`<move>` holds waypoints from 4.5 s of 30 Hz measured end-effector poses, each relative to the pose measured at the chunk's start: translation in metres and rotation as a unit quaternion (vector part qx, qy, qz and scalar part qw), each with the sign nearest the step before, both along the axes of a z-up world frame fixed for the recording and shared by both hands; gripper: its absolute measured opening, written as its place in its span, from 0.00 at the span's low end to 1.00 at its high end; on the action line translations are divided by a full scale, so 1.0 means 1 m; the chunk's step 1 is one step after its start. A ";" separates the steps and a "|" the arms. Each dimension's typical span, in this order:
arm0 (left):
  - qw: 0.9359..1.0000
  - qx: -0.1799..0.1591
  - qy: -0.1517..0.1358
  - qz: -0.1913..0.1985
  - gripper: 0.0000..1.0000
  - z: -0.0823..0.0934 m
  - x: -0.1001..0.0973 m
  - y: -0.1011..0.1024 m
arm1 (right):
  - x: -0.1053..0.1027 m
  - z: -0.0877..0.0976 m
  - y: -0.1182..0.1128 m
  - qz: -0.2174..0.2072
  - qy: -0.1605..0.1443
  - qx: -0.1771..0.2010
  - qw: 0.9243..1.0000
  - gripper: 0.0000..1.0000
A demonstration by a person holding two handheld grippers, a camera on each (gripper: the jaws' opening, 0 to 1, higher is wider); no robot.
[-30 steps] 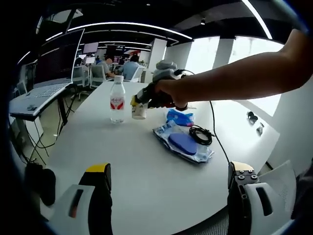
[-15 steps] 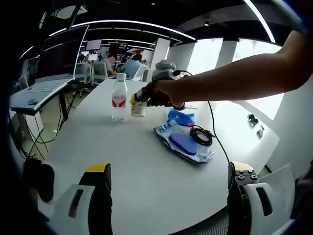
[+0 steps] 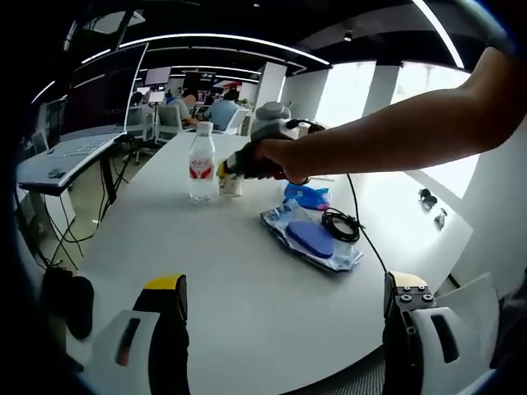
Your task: Arrange the tabletop items into an orderly group along one side of the table until the central work area is clear of visible clutter.
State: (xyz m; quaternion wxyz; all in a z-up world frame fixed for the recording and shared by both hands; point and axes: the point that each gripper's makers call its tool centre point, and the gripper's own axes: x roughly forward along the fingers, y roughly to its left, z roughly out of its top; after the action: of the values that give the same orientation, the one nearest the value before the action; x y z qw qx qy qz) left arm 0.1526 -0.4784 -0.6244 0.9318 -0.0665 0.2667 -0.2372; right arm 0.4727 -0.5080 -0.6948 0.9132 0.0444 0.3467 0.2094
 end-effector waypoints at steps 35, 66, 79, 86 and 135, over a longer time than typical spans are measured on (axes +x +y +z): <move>1.000 0.012 0.000 -0.011 1.00 0.000 -0.003 -0.005 | -0.053 -0.005 -0.002 0.084 -0.016 -0.036 0.996 0.36; 1.000 0.026 0.007 -0.016 1.00 -0.008 -0.003 -0.002 | -0.024 -0.032 -0.007 0.179 0.000 -0.048 0.983 0.34; 0.999 0.030 0.007 -0.021 1.00 -0.009 -0.004 -0.004 | -0.028 -0.033 -0.009 0.191 0.011 -0.043 0.980 0.33; 0.999 0.033 0.007 -0.024 1.00 -0.010 -0.005 -0.005 | -0.033 -0.031 -0.012 0.192 0.013 -0.044 0.980 0.33; 0.999 0.034 0.002 -0.036 1.00 -0.006 -0.007 -0.009 | -0.059 -0.016 -0.035 0.171 -0.005 -0.033 0.985 0.39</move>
State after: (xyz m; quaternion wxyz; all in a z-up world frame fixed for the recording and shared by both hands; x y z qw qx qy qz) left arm 0.1455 -0.4875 -0.6306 0.9240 -0.0259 0.2782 -0.2610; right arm 0.4134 -0.5427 -0.7113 0.8666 -0.0470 0.3510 0.3514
